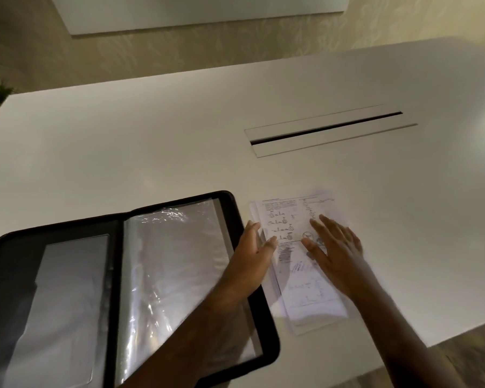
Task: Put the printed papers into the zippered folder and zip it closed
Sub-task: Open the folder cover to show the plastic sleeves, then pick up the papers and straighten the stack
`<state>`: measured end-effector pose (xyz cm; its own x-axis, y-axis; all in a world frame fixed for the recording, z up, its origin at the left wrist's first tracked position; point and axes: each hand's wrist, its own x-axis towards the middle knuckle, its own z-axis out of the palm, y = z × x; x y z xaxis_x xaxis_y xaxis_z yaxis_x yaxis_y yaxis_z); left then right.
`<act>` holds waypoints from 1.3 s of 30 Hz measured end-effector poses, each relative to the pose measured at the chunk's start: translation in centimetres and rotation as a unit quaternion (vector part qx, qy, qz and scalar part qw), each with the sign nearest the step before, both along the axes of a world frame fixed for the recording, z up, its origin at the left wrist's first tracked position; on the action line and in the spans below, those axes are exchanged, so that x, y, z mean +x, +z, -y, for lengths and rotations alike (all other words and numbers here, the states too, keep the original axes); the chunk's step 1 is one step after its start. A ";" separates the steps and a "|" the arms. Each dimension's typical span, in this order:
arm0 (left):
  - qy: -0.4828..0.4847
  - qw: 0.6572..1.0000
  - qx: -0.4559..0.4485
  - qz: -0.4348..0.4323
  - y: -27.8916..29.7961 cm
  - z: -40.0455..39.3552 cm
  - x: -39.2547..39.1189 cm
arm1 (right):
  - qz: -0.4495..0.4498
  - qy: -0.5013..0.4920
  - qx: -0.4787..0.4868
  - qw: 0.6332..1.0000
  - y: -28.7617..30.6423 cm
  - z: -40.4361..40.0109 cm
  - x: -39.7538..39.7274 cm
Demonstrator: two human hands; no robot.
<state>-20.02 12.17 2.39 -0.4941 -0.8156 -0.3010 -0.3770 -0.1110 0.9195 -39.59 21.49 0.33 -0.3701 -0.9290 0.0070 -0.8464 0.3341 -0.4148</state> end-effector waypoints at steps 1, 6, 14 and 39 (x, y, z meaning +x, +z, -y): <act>0.009 1.000 -0.003 -0.001 0.0 -0.1 -0.3 | -0.007 -0.006 0.003 1.000 -0.4 -0.1 0.0; 0.055 0.998 -0.013 -0.009 -0.2 -0.4 -1.8 | -0.075 -0.005 -0.006 0.997 -1.5 -0.3 0.2; 0.152 0.986 0.064 -0.029 0.5 0.7 -3.1 | -0.085 -0.003 0.010 0.996 -2.2 -0.2 -0.3; 0.138 0.985 -0.028 -0.101 0.0 1.1 -5.6 | 0.226 -0.187 -0.141 0.945 0.3 1.3 -7.9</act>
<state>-25.66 11.04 2.35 -0.2969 -0.9397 -0.1696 -0.1490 -0.1298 0.9803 -47.50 20.15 0.64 -0.6967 -0.7174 -0.0022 -0.4053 0.3961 -0.8239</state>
